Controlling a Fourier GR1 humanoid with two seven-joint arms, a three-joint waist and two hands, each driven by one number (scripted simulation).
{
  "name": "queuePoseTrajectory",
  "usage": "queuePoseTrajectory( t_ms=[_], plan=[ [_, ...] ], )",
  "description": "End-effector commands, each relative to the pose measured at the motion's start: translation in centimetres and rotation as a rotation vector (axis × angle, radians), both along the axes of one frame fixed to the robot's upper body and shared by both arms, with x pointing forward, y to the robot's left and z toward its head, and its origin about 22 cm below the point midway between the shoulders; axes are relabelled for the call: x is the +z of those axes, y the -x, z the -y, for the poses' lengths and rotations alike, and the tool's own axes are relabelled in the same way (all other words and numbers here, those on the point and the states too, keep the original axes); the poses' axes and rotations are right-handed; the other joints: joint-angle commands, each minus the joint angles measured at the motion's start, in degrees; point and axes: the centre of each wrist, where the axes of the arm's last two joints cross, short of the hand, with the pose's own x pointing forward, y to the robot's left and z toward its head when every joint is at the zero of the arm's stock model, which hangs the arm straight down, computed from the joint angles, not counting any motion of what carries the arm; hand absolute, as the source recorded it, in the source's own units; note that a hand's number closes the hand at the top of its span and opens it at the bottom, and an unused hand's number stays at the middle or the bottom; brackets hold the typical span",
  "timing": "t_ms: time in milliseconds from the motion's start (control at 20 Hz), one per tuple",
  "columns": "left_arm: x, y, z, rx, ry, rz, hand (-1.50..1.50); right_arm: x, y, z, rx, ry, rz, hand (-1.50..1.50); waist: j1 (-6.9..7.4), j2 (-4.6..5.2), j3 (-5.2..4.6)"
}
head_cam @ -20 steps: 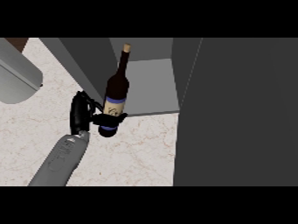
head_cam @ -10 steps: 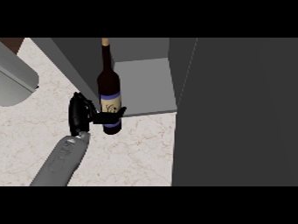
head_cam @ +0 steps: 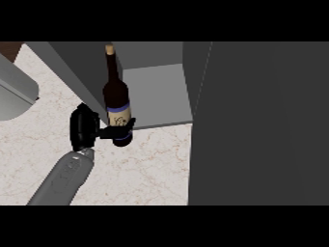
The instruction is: Pick up the wine, place it into the cabinet and close the cabinet
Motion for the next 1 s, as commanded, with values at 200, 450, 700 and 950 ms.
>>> queuePoseTrajectory(
  t_ms=[200, 450, 700, 950],
  plan=[
    [4.2, -4.1, 8.4, -0.159, 0.033, 0.001, 1.5, 0.0, -0.1, -0.1, 0.044, -0.042, 0.012, -1.5, -3.15, 1.93, -0.94],
    [3.5, -3.5, 8.3, -0.105, 0.023, -0.027, 1.5, 0.1, 0.3, 0.2, 0.055, -0.036, 0.008, -1.5, -3.68, 1.65, -0.86],
    [2.4, -3.1, 6.9, -0.018, -0.031, -0.043, 1.5, 0.0, 0.2, 0.2, 0.059, -0.034, 0.01, -1.5, -5.05, 2.24, -0.83],
    [2.6, -3.4, 6.0, 0.031, -0.077, -0.011, -1.5, 0.0, 0.2, 0.3, 0.058, -0.035, 0.015, -1.5, -4.97, 2.21, -0.85]
  ],
)
